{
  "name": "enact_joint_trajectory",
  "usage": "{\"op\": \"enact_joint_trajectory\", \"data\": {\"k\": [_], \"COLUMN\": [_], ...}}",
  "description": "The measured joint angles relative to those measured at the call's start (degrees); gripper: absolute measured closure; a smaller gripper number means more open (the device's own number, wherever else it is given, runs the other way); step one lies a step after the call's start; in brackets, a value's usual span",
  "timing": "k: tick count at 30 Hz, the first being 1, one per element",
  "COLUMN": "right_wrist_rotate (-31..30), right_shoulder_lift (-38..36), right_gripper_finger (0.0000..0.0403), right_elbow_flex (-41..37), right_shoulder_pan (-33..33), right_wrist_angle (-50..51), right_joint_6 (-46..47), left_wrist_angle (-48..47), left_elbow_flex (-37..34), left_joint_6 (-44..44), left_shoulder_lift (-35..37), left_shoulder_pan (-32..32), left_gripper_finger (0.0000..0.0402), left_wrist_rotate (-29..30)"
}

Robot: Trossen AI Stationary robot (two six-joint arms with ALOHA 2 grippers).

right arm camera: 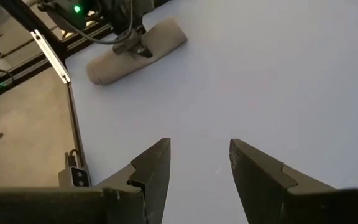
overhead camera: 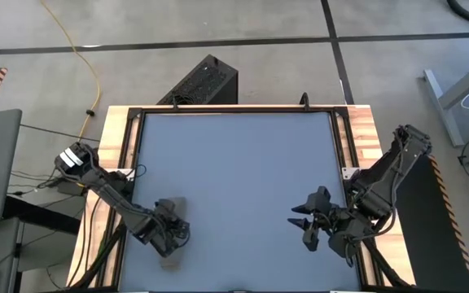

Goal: Roll towel
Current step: Roll the grey towel

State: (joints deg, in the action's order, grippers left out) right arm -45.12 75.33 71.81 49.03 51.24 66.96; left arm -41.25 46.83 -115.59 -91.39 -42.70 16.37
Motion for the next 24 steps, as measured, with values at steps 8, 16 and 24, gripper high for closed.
{"op": "enact_joint_trajectory", "data": {"k": [8, 16, 24], "right_wrist_rotate": [0.0, 0.0, 0.2], "right_shoulder_lift": [0.0, 0.0, 0.0], "right_gripper_finger": [0.0212, 0.0212, 0.0212], "right_elbow_flex": [0.0, 0.0, 0.0], "right_shoulder_pan": [0.1, 0.1, 0.1], "right_wrist_angle": [-0.9, -0.8, -0.7], "right_joint_6": [0.0, 0.0, -1.7], "left_wrist_angle": [-0.2, -4.5, -9.0], "left_elbow_flex": [0.0, -0.1, -0.1], "left_joint_6": [6.3, 7.9, 9.1], "left_shoulder_lift": [0.9, 5.9, 9.4], "left_shoulder_pan": [3.0, 5.6, 6.7], "left_gripper_finger": [0.0148, 0.0148, 0.0148], "left_wrist_rotate": [-0.5, -0.1, -0.4]}}
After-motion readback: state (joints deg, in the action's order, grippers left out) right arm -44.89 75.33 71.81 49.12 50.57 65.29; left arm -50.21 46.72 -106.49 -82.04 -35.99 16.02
